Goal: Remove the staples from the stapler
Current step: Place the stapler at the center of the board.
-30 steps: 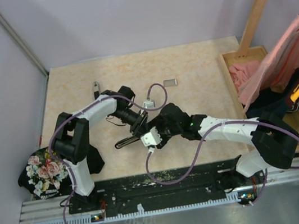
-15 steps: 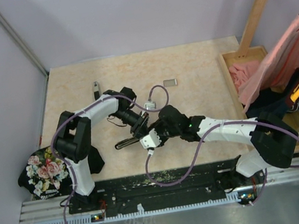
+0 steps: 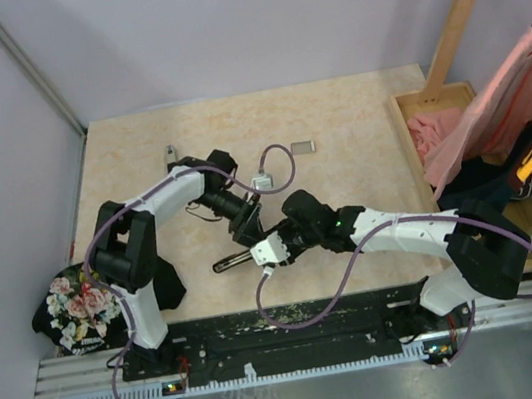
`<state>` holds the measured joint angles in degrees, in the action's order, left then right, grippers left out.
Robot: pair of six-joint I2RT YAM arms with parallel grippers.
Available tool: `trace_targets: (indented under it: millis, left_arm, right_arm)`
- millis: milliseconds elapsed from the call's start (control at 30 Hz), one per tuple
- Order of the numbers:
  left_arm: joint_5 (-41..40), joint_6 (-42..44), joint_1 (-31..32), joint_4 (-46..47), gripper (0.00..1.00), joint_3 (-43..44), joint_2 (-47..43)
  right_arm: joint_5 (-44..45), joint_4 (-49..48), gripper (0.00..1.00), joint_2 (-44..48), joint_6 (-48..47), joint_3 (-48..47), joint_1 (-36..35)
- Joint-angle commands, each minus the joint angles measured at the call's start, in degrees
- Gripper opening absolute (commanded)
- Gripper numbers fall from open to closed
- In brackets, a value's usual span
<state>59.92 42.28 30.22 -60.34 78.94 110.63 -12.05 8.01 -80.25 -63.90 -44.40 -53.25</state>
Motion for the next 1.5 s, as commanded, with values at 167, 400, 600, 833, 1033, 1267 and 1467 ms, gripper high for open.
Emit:
trace_targets:
  millis: [167,400,600,833,1033,1267,1467]
  left_arm:
    - [0.9,0.7,-2.0,0.1,0.88,1.8,-4.7]
    - [-2.8,-4.3,-8.6,4.7,1.0,5.1,-12.2]
    - [-9.2,-16.7,-17.2,21.7,1.0,1.2,-24.2]
    - [-17.6,-25.1,-24.2,37.2,1.0,-11.4,-37.5]
    - [-15.7,-24.9,-28.9,36.1,1.0,-15.5,-40.1]
    - [-12.8,-22.0,-34.2,34.3,1.0,-19.4,-41.5]
    - [-13.8,-18.5,-36.8,31.6,1.0,-22.5,-43.4]
  right_arm:
    - [0.2,-4.8,0.0,3.4,5.0,-3.2,-0.6]
    - [2.6,-8.4,0.0,3.9,12.3,-3.9,1.8]
    - [8.0,-13.1,0.0,4.0,23.2,-5.4,5.4]
    - [18.1,-19.2,0.0,3.6,34.0,-6.2,8.5]
    - [24.8,-20.4,0.0,2.0,41.0,-8.3,11.5]
    - [28.2,-17.6,0.0,-0.3,49.1,-11.0,15.9]
    - [35.2,-16.0,0.0,-3.3,56.6,-13.4,19.5]
